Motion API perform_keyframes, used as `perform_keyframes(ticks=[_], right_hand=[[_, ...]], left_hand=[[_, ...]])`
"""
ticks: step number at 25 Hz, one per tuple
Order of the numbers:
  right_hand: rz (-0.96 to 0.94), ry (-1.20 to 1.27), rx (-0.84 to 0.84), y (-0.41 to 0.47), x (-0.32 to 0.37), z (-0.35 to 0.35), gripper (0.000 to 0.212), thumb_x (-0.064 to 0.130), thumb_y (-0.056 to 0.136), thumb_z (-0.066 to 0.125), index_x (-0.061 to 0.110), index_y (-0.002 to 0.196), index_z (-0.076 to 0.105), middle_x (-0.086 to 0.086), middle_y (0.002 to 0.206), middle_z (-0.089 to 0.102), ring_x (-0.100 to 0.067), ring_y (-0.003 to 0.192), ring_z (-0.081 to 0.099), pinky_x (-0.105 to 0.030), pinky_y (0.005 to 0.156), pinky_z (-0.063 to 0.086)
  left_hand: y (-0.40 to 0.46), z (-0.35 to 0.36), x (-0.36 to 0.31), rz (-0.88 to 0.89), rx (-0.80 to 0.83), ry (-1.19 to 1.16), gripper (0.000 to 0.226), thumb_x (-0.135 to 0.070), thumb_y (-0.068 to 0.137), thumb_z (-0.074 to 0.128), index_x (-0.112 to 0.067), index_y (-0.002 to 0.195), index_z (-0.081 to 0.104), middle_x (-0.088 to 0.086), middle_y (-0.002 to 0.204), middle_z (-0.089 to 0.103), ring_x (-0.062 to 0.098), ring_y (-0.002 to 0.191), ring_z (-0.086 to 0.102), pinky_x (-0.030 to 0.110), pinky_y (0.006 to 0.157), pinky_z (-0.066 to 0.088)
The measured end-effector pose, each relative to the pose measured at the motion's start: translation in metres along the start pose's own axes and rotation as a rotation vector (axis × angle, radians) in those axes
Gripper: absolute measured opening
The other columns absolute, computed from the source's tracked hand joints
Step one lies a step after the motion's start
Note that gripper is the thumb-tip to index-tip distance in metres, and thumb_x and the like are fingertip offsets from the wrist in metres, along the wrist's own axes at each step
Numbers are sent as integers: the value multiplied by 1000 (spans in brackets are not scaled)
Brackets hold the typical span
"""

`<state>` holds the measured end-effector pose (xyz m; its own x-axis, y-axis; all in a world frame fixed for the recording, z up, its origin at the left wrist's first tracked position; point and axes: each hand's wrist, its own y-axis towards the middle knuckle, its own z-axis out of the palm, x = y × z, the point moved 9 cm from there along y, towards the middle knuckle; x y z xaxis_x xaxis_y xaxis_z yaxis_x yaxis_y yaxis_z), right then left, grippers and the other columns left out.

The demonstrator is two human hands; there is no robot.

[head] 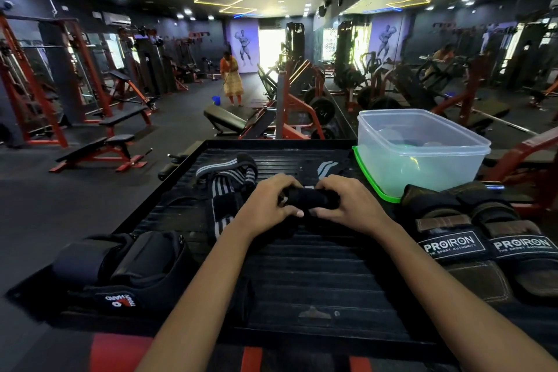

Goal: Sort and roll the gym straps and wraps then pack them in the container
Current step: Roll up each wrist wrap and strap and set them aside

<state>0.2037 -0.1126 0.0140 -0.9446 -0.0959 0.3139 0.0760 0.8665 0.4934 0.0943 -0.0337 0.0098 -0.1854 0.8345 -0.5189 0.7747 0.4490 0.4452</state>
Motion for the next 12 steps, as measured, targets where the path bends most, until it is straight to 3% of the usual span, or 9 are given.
perform_keyframes(ticks=[3, 6, 9, 12], right_hand=[[-20, -42, 0, 1, 3, 2, 38, 37, 77, 76, 16, 105, 63, 3, 100, 66, -19, 92, 62, -37, 74, 51], [-45, -112, 3, 0, 5, 5, 48, 40, 78, 72, 25, 119, 52, 7, 116, 62, -18, 103, 61, -40, 79, 53], [-52, -162, -7, 1, 5, 3, 45, 29, 76, 74, 23, 114, 51, 3, 108, 62, -25, 94, 63, -42, 72, 53], [-53, -137, -33, -1, 5, -2, 44, 27, 73, 76, 19, 112, 57, 1, 106, 61, -26, 90, 63, -43, 71, 53]], left_hand=[[1, -7, 1, -19, -44, -4, 42, -15, 70, 84, -13, 109, 70, -6, 96, 58, 10, 94, 56, 18, 84, 44], [-1, -7, 4, -54, -30, -38, 45, -19, 74, 81, -12, 117, 68, -8, 96, 60, 10, 96, 58, 11, 82, 42], [-2, -5, 3, -74, -24, -110, 51, -21, 77, 79, -15, 126, 63, -10, 102, 63, 1, 97, 60, 5, 83, 41], [-3, -5, 3, -73, -25, -132, 49, -22, 79, 77, -20, 124, 57, -7, 85, 60, -4, 67, 54, 12, 70, 45]])
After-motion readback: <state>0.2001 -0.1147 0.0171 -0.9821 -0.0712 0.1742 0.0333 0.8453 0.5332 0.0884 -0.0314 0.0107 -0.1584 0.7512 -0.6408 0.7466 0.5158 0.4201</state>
